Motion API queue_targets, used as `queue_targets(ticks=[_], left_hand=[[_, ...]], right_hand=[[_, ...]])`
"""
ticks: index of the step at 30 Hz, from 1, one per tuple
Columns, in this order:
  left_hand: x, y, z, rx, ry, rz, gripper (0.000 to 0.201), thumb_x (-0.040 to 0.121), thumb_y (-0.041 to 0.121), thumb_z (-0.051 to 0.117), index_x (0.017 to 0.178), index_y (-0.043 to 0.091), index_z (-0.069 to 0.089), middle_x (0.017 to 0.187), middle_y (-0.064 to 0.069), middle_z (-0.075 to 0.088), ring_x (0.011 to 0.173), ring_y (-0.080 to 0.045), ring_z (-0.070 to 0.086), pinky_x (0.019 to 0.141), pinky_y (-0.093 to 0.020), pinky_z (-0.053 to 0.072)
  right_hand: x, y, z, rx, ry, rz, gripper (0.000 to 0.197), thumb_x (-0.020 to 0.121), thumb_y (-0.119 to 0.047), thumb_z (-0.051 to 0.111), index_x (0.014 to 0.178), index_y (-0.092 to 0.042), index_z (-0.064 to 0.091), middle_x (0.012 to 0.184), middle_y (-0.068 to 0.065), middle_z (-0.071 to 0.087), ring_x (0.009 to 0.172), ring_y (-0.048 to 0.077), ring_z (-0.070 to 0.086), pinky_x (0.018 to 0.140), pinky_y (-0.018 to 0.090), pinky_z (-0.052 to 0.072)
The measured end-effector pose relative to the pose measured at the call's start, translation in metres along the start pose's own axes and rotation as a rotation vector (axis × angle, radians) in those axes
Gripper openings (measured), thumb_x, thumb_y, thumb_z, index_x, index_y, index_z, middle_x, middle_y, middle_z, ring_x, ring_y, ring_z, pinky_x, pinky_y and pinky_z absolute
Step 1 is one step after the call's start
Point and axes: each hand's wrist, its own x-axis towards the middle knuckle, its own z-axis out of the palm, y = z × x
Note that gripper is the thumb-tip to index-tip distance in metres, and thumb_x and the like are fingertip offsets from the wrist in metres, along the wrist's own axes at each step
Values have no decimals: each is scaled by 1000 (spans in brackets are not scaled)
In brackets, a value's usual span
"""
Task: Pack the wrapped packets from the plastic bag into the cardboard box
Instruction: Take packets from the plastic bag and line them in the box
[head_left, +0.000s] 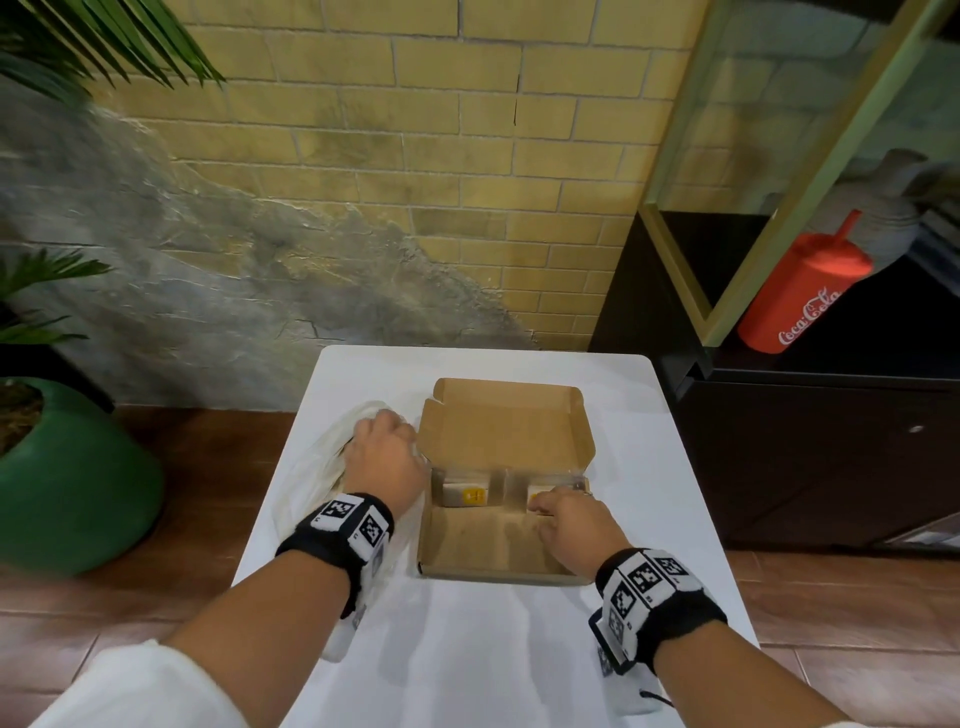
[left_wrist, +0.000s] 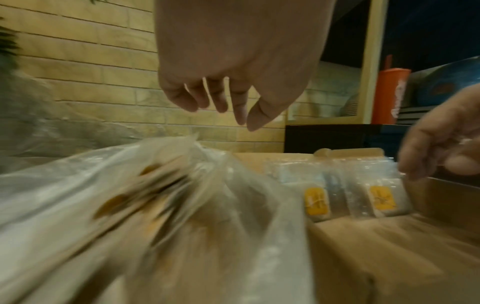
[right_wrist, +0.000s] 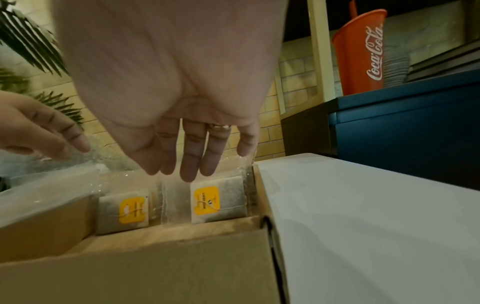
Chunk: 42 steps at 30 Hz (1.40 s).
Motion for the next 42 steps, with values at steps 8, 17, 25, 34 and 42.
queue_targets(ticks=[8,17,25,34,42], left_hand=[[3,-44,-4,238,-439,-194,54,94,29,40,145,25,24,155,6,13,143,-25,7,111,-47,22],[20,-38,-53,-165,-92,-176,25,90,14,51,107,12,70,116,-9,66,107,-28,60,91,-33,45],[25,6,-88,-948,-45,-64,31,75,-7,70,62,20,63,69,3,62,68,-13,55,73,-25,44],[6,63,-110,-1206,-82,112,22,74,-3,73,71,14,61,66,2,59,54,3,53,57,-11,46],[4,59,-106,-1227,-104,45,20,81,-3,67,80,17,65,81,-5,66,81,-18,60,77,-24,50]], right_hand=[[-7,10,7,-128,-146,52,30,87,-15,43,111,-11,61,121,8,52,98,25,53,89,30,43],[-10,15,-1,-67,-129,16,30,88,-19,47,113,-22,64,125,-5,56,110,23,56,93,26,44],[-6,-44,-55,627,146,25,46,90,-19,58,135,-20,46,117,-2,54,115,15,51,90,21,40],[-15,-70,-90,1178,207,-95,21,86,-6,62,104,-14,59,94,6,68,81,16,64,67,22,52],[-23,-48,-89,1396,259,-2,10,88,-7,57,96,-9,61,81,3,63,68,12,53,58,20,42]])
